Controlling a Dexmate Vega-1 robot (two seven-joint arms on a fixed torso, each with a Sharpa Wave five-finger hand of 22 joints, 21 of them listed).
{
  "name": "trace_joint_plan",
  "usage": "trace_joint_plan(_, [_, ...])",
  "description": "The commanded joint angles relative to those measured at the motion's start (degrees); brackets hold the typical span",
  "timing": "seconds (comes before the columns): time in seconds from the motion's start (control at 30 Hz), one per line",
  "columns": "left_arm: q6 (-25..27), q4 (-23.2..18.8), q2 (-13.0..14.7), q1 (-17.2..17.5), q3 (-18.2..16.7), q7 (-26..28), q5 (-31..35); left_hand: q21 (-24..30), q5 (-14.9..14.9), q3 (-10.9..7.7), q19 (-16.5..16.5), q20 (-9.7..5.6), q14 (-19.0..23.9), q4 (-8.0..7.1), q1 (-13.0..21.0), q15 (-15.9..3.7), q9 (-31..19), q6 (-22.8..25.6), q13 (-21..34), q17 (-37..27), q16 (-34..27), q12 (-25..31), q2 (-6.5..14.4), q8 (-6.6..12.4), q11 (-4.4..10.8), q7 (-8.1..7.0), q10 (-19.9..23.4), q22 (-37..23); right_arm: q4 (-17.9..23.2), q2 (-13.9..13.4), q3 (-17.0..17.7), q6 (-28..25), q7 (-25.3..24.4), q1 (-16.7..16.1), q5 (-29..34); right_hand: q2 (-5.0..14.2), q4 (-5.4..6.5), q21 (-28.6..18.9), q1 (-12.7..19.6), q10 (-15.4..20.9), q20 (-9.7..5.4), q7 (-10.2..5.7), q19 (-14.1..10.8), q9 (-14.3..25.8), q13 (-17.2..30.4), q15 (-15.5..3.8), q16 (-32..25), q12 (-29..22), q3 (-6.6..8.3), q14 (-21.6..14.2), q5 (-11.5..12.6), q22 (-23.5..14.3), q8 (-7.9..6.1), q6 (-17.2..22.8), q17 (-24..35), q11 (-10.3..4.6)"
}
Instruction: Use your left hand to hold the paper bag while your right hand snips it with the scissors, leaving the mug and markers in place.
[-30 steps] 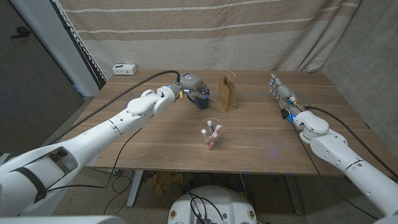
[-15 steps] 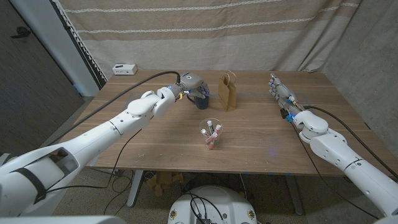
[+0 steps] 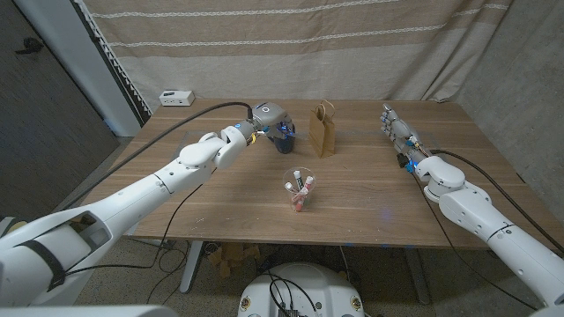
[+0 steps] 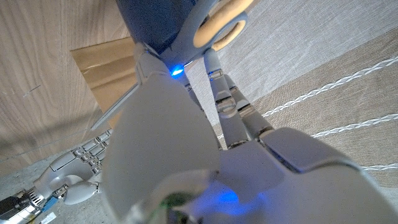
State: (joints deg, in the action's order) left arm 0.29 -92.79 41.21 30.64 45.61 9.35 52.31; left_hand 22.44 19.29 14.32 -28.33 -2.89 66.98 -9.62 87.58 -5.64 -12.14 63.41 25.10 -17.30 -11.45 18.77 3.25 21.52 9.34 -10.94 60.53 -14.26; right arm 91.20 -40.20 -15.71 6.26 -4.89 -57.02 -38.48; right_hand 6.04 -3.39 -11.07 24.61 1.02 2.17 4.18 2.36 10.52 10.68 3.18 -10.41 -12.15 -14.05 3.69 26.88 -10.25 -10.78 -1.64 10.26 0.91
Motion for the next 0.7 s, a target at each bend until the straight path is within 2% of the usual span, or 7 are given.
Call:
trace_joint_plan(0.03, [-3.7,0.8,0.3,0.5,-1.8,5.2,-4.0,2.9,2.0,0.79,0.7,-5.6,8.7,0.62,5.3,-8.13,0.3,2.8,7.8,0.6,-0.2,-2.3,6.1,-0.29,2.74,-0.57,4.6,0.4,-0.1,0.1,0.1,0.2,0.0,-0.2,-0.2,0.08,0.01,-0.2,0.3,0.2,0.23,-0.32,0.0,0.1,0.1,0.33,-0.3,-0.1,-0.46,0.0,-0.1,-0.2,-0.3,-0.1,0.2,-0.16])
trace_joint_plan(0.27, [-4.3,0.5,0.5,0.9,-2.7,7.4,-4.4,4.3,2.8,0.77,1.2,-5.89,9.1,0.79,5.2,-8.16,0.6,3.5,7.9,0.3,-0.4,-3.1,6.1,-1.07,2.69,-0.51,4.9,0.4,-0.3,0.2,0.0,0.4,0.1,0.0,-0.1,0.1,0.01,-0.3,0.3,0.3,0.24,-0.2,0.0,0.1,0.1,0.33,-0.3,-0.1,-0.47,0.0,-0.1,-0.2,-0.3,-0.1,0.2,-0.09])
trace_joint_plan(0.37, [-4.8,0.9,0.4,0.9,-2.9,8.4,-4.5,6.0,3.1,1.44,1.5,-5.94,10.3,0.76,5.3,-8.12,1.0,4.7,7.3,0.0,-0.7,-3.8,5.9,-1.71,2.67,-0.38,6.5,0.5,-0.3,0.2,0.0,0.5,0.1,0.1,0.0,0.11,0.01,-0.3,0.3,0.2,0.26,-0.2,0.0,0.1,0.1,0.24,-0.3,-0.1,-0.47,0.0,-0.1,-0.2,-0.31,-0.1,0.2,-0.09])
trace_joint_plan(0.53, [-5.5,1.3,0.4,0.9,-3.0,10.2,-4.1,7.7,3.4,2.21,1.4,-6.07,11.3,0.58,5.1,-8.1,1.5,5.3,5.3,-0.2,-1.0,-5.3,6.0,-3.31,2.73,0.07,7.9,0.8,-0.4,0.2,-0.1,0.5,0.2,0.2,0.0,0.12,0.01,-0.3,0.3,0.2,0.27,-0.19,0.0,0.1,0.1,0.18,-0.3,-0.1,-0.48,0.0,-0.2,-0.2,-0.32,-0.1,0.2,-0.17])
trace_joint_plan(0.57, [-5.6,1.4,0.3,1.0,-3.0,10.7,-4.1,8.1,3.4,2.32,1.3,-6.12,11.5,0.58,5.0,-8.08,1.5,5.0,5.1,-0.2,-1.0,-5.5,6.0,-3.77,2.77,0.57,8.1,0.8,-0.4,0.2,-0.1,0.5,0.3,0.2,0.0,0.13,0.0,-0.3,0.3,0.3,0.26,-0.19,0.0,0.1,0.1,0.16,-0.3,-0.1,-0.48,0.0,-0.2,-0.2,-0.32,-0.1,0.2,-0.11])
trace_joint_plan(0.7, [-5.7,1.6,0.3,1.0,-3.0,11.8,-3.6,8.6,3.4,2.29,1.1,-6.22,11.7,0.56,4.9,-8.08,1.5,4.7,4.3,-0.3,-1.2,-6.0,6.2,-4.14,2.73,0.79,8.0,0.8,-0.4,0.3,-0.1,0.4,0.2,0.2,0.0,0.16,0.01,-0.3,0.3,0.2,0.26,-0.19,0.0,0.1,0.1,0.16,-0.3,-0.1,-0.47,0.0,-0.2,-0.2,-0.33,-0.1,0.2,-0.12])
